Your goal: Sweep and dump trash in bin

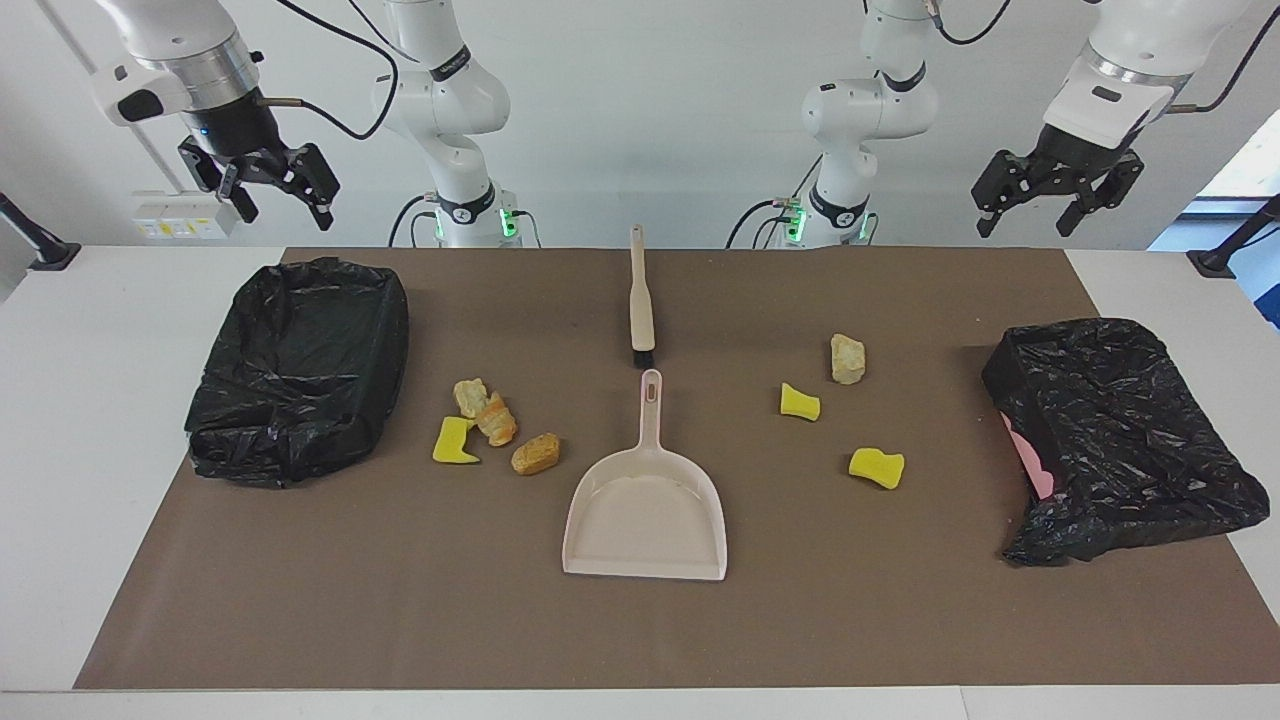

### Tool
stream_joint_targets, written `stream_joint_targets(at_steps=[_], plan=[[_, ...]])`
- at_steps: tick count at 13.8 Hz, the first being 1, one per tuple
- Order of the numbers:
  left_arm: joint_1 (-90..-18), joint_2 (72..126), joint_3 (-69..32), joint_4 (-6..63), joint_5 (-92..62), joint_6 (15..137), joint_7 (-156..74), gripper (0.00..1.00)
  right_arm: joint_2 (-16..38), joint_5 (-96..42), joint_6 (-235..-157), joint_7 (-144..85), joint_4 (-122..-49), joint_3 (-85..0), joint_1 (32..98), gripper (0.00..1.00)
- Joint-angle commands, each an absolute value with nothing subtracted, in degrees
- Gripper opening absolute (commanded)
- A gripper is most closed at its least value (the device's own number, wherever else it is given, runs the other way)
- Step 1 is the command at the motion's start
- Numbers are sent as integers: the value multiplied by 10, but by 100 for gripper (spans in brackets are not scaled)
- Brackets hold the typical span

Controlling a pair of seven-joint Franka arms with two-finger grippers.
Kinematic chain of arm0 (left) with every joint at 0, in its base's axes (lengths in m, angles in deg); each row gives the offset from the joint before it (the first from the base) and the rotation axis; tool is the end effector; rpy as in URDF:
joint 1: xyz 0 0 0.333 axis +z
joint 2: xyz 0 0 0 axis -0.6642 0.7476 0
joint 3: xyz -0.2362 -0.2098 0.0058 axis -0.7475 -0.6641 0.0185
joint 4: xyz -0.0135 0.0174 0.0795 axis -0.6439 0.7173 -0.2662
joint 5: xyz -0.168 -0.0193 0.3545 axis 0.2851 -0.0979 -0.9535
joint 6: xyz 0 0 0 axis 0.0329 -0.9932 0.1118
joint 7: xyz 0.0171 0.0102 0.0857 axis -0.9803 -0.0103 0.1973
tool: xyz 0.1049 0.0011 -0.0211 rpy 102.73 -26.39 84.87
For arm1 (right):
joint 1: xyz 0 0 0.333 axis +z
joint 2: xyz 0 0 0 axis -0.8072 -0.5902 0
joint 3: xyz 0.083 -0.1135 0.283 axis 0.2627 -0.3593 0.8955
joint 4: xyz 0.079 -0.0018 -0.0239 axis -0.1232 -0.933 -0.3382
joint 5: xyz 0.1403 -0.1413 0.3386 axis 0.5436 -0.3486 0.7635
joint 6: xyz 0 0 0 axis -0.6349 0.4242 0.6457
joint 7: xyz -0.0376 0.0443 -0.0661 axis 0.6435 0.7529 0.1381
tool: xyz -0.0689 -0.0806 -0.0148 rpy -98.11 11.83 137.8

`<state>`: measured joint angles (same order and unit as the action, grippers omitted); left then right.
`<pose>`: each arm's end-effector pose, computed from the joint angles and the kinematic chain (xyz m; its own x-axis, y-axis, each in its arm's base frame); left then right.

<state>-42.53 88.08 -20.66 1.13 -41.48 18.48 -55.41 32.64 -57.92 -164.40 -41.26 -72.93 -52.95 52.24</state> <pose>0.5285 -0.0546 0.6863 0.9964 -0.0845 -0.0007 -0.0845 -0.9962 -0.0229 0.5099 -0.0482 0.6687 0.9876 -0.1564 0.0160 -0.1564 -0.9877 -0.0021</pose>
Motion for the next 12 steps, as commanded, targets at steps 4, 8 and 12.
stream_joint_targets(at_steps=[4,8,12], plan=[[-434,860,-201,39,-399,198,-546,100,332,-567,-1635,-401,-731,-530,520,100],[-443,860,-201,45,-398,203,-546,100,332,-568,-1635,-401,-731,-530,520,100],[-443,860,-201,46,-398,205,-546,100,332,-568,-1635,-401,-731,-530,520,100]])
